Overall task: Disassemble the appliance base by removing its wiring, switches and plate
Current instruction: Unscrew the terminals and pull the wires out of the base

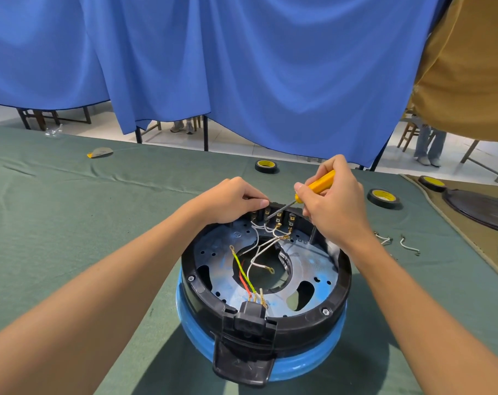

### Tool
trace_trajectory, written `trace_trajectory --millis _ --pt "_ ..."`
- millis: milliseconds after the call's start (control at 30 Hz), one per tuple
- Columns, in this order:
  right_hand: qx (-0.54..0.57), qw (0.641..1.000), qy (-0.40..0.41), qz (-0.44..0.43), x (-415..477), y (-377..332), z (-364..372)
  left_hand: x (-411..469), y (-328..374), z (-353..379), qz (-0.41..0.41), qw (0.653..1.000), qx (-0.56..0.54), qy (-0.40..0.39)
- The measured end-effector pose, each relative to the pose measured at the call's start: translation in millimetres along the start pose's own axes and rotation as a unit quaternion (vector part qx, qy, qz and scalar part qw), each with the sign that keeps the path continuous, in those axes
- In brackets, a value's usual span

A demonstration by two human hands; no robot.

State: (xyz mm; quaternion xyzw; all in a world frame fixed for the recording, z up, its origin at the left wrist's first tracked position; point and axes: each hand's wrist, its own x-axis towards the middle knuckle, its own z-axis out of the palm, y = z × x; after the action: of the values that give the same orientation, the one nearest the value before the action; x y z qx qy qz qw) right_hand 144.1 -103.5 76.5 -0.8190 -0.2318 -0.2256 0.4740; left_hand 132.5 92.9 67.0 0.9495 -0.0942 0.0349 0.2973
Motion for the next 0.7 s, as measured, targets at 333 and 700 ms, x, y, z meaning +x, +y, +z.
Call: trace_trajectory --millis 333,700 --pt "0.076 0.997 -0.02 -0.005 -2 -3 7 -11 -18 -15 -0.046 0.984 -0.157 -0.075" --pt "0.071 0.996 -0.031 -0.04 -6 -4 13 -15 -31 1 -0.036 0.979 -0.202 0.017"
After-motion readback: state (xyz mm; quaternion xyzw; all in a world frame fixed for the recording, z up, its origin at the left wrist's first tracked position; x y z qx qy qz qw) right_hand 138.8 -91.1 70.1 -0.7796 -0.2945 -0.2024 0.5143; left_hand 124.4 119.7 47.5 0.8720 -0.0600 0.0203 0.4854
